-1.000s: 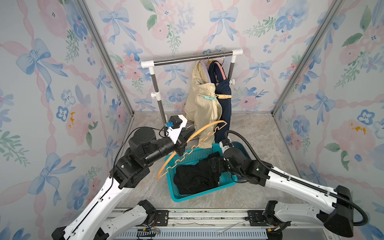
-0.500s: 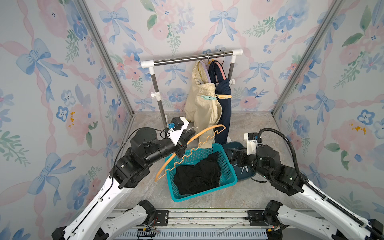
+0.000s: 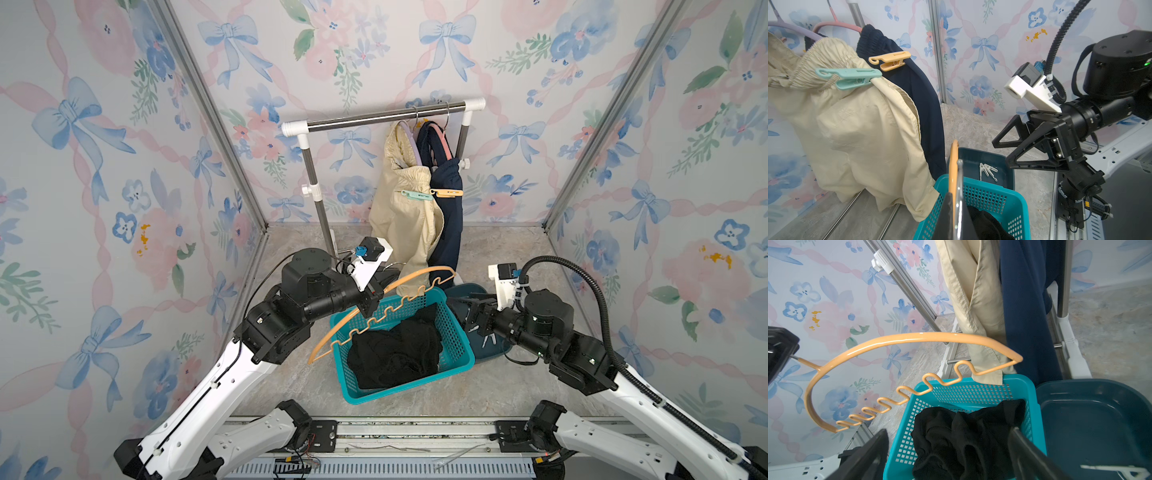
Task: Remove the clothespins securing shorts to the hanger
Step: Place the hanger on the clothesline.
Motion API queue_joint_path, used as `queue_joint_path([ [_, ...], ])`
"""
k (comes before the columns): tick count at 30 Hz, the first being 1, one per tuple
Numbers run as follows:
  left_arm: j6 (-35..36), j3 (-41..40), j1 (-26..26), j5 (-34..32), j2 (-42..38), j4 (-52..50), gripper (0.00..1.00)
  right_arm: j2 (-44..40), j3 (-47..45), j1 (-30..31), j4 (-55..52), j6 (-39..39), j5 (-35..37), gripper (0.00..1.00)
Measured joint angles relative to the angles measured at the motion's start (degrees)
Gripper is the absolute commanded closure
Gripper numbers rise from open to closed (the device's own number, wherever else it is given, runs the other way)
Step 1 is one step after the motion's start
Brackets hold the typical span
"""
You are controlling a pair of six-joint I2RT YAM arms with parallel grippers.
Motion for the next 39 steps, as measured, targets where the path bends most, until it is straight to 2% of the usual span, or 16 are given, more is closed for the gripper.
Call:
queue_joint_path([
  [10, 1.8, -0.3, -0.4, 0.6, 2.5, 0.0, 1.00, 2.3, 1.2, 0.4, 0.4, 1.1, -1.7, 0.19],
  [19, 2.6, -0.3, -0.7, 3.2, 5.4, 0.0, 1.00, 2.3, 1.2, 0.7, 1.6, 2.4, -1.7, 0.22],
  [39, 7.4, -0.3, -1.2, 13.4, 6.7, -0.3, 1.00, 5.8, 13.2, -1.7, -12.8, -16.0, -3.0, 0.16],
])
